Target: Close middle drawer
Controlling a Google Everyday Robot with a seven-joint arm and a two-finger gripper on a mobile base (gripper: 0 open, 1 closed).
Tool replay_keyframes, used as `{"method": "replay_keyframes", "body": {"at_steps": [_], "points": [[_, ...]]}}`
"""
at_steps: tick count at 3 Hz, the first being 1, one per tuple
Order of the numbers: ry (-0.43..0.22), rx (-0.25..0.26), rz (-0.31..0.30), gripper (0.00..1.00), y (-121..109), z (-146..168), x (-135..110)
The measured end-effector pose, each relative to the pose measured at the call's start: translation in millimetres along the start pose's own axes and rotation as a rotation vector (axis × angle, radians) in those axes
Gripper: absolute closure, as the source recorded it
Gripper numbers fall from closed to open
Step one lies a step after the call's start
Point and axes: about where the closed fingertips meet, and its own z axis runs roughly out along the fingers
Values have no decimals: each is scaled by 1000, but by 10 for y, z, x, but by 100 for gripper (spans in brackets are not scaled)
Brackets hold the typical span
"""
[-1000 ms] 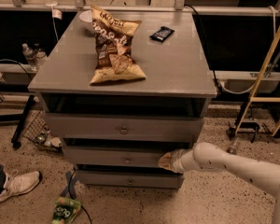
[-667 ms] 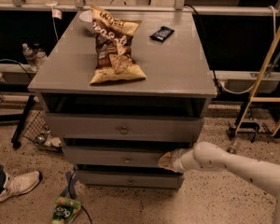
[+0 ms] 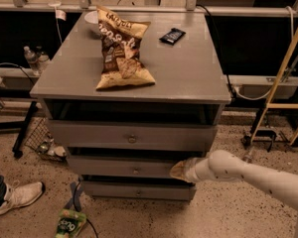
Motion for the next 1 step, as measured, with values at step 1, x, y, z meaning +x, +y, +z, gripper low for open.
{"method": "replay_keyframes", "body": {"at_steps": [1], "points": [[30,-21,72,100,37,-254,222]]}}
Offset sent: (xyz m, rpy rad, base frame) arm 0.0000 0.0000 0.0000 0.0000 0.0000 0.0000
